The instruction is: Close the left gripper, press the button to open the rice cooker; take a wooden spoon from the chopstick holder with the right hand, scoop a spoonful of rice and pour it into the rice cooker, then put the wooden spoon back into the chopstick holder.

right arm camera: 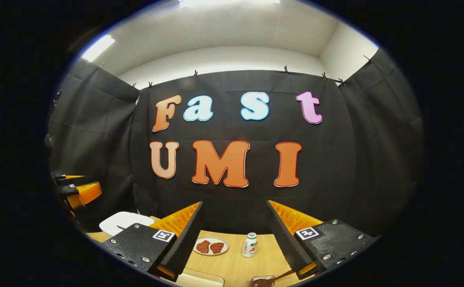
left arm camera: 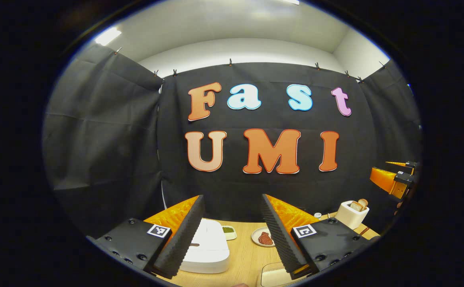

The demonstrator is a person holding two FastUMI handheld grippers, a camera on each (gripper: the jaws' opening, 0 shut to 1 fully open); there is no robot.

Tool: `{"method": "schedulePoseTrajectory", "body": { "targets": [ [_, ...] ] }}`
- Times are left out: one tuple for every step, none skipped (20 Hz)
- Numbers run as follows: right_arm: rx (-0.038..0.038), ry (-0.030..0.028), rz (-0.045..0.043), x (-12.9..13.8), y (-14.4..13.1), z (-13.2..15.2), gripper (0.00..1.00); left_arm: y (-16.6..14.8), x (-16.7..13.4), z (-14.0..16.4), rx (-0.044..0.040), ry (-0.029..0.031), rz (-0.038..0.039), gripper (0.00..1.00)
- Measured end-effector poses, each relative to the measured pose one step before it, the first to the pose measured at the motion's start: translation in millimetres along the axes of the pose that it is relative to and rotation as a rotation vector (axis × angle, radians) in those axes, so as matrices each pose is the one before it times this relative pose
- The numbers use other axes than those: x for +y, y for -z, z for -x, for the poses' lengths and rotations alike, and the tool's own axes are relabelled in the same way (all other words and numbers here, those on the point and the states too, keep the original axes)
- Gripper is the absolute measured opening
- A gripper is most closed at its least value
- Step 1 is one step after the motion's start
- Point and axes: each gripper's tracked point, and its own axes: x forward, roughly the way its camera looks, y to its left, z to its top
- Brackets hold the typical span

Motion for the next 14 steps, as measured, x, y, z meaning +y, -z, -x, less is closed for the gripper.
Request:
{"method": "schedulePoseTrajectory", "body": {
  "targets": [
    [-0.00084, 0.00621, -0.00056, -3.13, -0.36, 2.14, 0.94, -3.04, -1.93, 0.34, -0.00774, 0.00485, -0.00252, 0.95],
    [0.0014, 0.00637, -0.00136, -2.31, 0.03, 0.79, 0.94, -3.69, -0.54, -1.72, -0.00736, 0.00372, 0.00054, 0.95],
    [0.001, 0.00513, -0.00218, -3.05, -0.16, 0.3, 0.94, -2.99, 1.74, 0.03, -0.00714, 0.00214, 0.00137, 0.95],
    [0.00049, 0.00586, -0.00176, -3.29, 0.23, 0.72, 0.95, -3.71, 0.99, -2.43, -0.00716, 0.00014, 0.00406, 0.96],
    [0.00251, 0.0061, -0.00258, -3.25, 0.19, -1.11, 0.94, -1.81, -0.19, -0.36, -0.00353, 0.00319, 0.006, 0.95],
    [0.00206, 0.00475, -0.00337, -2.96, 0.98, 0.56, 0.94, -2.58, 1.92, -1.24, -0.00408, 0.00228, 0.00606, 0.97],
    [0.00463, 0.00905, -0.00165, -4.3, 1.32, 0.1, 0.94, -0.67, 3.34, -0.76, 0.00153, -0.00351, 0.00121, 0.96],
    [0.00566, 0.007, -0.00333, -3.52, 1.83, -0.13, 0.95, 0.5, 5.25, -1.69, 0.00585, -0.00753, -0.00341, 0.95],
    [0.00589, 0.00753, -0.00317, -2.42, 1.28, -0.59, 0.94, 0.77, 3.3, -0.9, 0.00214, -0.00454, -0.00649, 0.96],
    [0.00469, 0.00581, -0.00493, -1.87, 1.6, -1.59, 0.95, -0.46, 2.95, -0.31, 0.00025, -0.0038, -0.00331, 0.96],
    [0.00439, 0.00462, -0.00208, -2.47, 1.73, -0.59, 0.94, -1.3, 1.77, 1.2, -0.00009, -0.0009, -0.00667, 0.96],
    [0.00301, 0.00753, -0.00116, -4.4, 2.08, 1.43, 0.94, -4.05, 5.95, -2.13, -0.00817, -0.01797, -0.01168, 0.95],
    [0.00415, 0.00399, 0.00057, -2.07, 1.61, 0.29, 0.94, -2.33, 7.37, -1.47, -0.00712, -0.01778, -0.01247, 0.87],
    [0.00599, 0.0074, 0.00056, -3.3, 2.71, 1.51, 0.94, -1.29, 3.14, -1.13, 0.00037, -0.0045, -0.00731, 0.78]
  ]
}}
